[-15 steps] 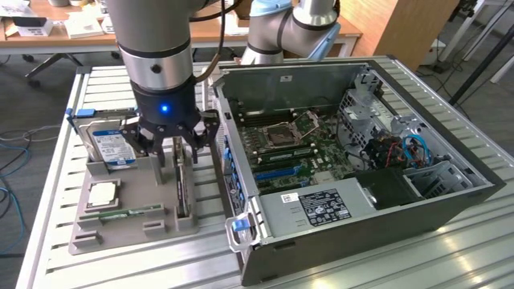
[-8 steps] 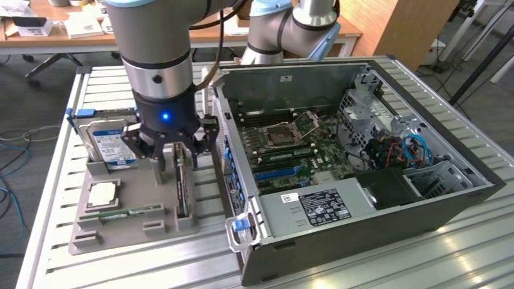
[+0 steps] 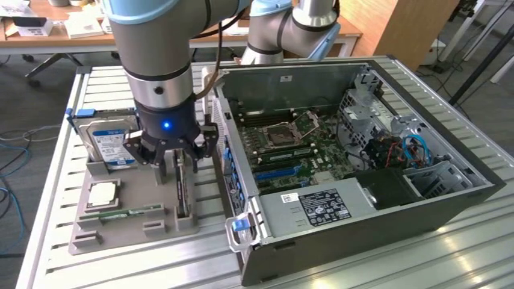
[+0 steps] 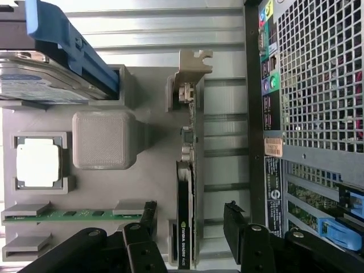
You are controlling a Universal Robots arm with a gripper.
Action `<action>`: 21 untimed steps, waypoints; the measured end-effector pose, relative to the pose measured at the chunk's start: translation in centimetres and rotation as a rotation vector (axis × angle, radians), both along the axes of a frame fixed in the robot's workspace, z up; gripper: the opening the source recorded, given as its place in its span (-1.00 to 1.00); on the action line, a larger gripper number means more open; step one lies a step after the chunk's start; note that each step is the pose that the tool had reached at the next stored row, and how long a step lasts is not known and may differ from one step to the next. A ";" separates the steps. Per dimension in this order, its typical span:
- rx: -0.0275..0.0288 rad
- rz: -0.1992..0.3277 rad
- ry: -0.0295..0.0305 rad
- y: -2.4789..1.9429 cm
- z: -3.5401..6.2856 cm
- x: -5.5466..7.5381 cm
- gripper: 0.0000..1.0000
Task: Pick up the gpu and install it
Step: 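Pick up the gpu and move the gpu toward the slot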
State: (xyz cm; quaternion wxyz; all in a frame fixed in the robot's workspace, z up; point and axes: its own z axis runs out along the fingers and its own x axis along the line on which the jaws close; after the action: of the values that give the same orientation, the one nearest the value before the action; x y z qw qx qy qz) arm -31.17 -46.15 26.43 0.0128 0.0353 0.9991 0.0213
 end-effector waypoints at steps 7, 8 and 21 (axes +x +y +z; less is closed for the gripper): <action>-0.0001 0.000 0.0001 0.00 -1.10 0.0 0.18; -0.0001 0.000 0.0001 0.00 -1.10 0.0 0.18; -0.0001 0.000 0.0001 0.00 -2.01 -0.1 0.18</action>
State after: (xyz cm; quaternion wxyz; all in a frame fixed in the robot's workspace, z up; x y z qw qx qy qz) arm -31.27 -46.15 24.42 0.0128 0.0353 0.9991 0.0213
